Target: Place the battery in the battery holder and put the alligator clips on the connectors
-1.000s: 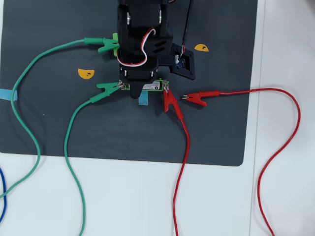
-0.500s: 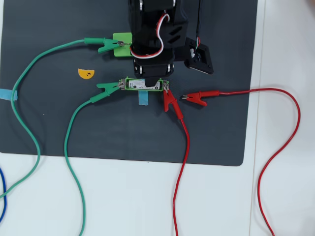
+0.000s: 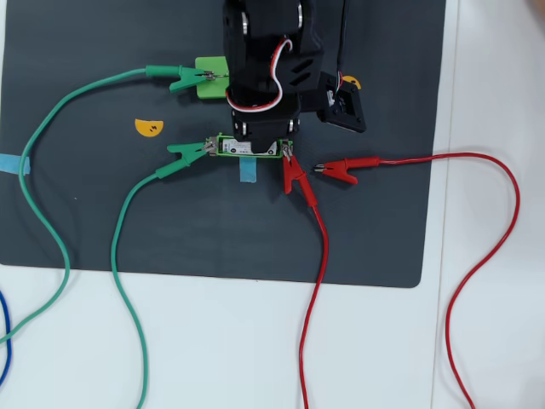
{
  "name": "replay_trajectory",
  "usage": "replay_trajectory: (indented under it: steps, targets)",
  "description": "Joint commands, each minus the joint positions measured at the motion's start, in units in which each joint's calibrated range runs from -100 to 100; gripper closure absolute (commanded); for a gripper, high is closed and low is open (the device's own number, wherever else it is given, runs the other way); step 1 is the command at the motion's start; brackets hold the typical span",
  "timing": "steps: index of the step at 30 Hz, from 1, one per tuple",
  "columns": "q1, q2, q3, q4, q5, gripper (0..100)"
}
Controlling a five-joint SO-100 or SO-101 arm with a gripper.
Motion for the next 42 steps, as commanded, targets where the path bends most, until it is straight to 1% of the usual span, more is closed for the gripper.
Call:
replay_trajectory:
  steps: [1,7,12,15,16,17,18,19,20,22,24,25,26,28,32,33,35,39,42]
  targets:
    - [0.06,1.51,-2.79,-0.63,1.12,99]
    - [0.67,8.83,-6.91,-0.11,1.17,99]
    - [1.27,8.49,-6.21,-0.03,1.17,99]
    - [5.82,1.51,-5.51,0.57,1.07,99]
    - [8.44,-3.68,-4.02,2.47,1.12,99]
    - [9.25,-6.48,-3.49,3.67,1.12,99]
    - [9.96,-12.35,-2.70,7.19,1.22,99]
    - [9.35,-15.16,-2.62,8.83,1.54,99]
    - [6.12,-20.35,-2.97,11.83,1.22,98]
    - [1.07,-24.01,-3.76,14.15,1.12,96]
    - [-4.48,-26.82,-4.46,15.10,0.96,89]
    - [-9.12,-27.16,-4.98,15.36,-0.55,81]
    - [-11.45,-26.90,-5.69,15.19,-1.54,78]
    - [-15.38,-25.54,-8.76,15.53,-3.41,75]
    - [-20.53,-16.44,-16.65,15.87,-7.22,80]
    - [-20.74,-13.37,-18.76,15.96,-7.43,80]
    - [-18.51,-1.12,-27.97,16.05,-7.74,81]
    - [-17.10,9.34,-37.53,19.83,-7.95,80]
    - [-17.71,15.98,-45.25,24.55,-10.03,80]
